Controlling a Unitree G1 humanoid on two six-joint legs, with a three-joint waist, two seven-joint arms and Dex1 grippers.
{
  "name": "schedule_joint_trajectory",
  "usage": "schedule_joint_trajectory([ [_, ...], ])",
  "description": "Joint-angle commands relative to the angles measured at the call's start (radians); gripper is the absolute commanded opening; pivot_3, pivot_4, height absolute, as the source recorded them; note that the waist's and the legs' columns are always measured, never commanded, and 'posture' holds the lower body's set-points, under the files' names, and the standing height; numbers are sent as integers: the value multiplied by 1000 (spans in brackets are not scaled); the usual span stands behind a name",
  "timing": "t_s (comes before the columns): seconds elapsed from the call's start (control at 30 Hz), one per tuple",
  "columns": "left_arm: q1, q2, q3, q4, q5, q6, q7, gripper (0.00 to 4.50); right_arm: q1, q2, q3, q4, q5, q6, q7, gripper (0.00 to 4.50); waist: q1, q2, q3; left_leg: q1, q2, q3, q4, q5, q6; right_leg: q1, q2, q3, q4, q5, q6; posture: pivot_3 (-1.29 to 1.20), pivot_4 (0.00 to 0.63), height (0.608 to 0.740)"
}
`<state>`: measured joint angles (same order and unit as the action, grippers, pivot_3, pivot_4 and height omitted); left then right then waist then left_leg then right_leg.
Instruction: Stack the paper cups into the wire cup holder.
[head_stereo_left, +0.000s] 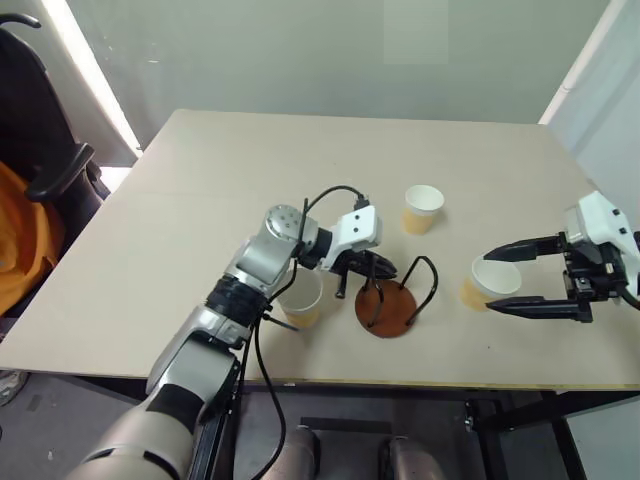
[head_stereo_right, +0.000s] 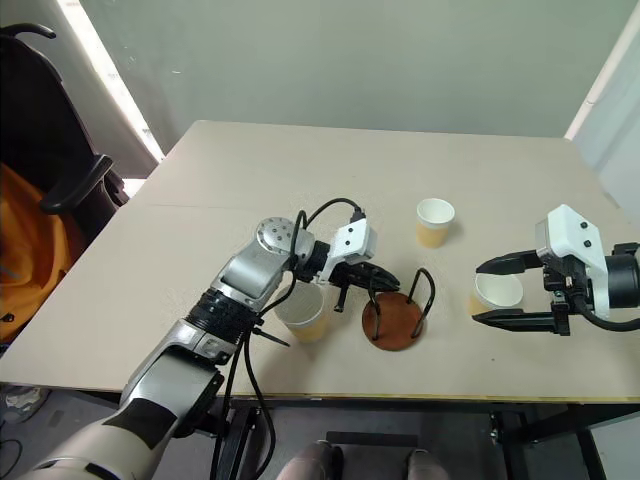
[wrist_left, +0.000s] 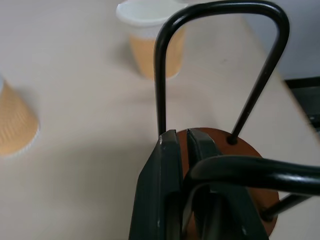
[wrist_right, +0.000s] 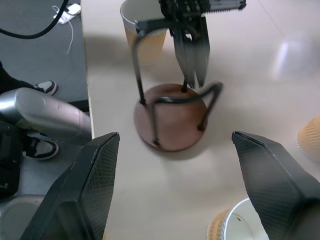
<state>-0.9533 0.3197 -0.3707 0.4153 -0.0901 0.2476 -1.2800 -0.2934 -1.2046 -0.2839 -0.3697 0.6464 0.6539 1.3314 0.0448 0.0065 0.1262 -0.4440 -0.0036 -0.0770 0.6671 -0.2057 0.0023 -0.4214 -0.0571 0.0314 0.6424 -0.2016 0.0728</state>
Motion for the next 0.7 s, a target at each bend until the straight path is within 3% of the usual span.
schedule_joint_trajectory([
  [0.03, -30, -16, 5, -14, 1, -9, -1, 1238, -1, -6, -28, -31, 22, 4, -12, 3748, 0, 0, 0, 0, 0, 0, 0, 0, 0, 0, 0, 0, 0, 0, 0, 0, 150, 740],
  [0.33, -18, 26, -5, -56, 29, -21, -28, 4392, 0, -19, 9, -11, -25, 2, -42, 3748, 0, 0, 0, 0, 0, 0, 0, 0, -1, 0, 0, 0, 0, 0, 1, 0, 150, 740],
  [0.7, -47, 174, 29, -159, 26, -46, -110, 4480, -52, -75, 141, 172, -231, -133, -30, 3748, -1, 0, 0, 0, 0, 0, 0, -3, 3, 0, 0, 0, 0, 0, 0, 0, 150, 740],
])
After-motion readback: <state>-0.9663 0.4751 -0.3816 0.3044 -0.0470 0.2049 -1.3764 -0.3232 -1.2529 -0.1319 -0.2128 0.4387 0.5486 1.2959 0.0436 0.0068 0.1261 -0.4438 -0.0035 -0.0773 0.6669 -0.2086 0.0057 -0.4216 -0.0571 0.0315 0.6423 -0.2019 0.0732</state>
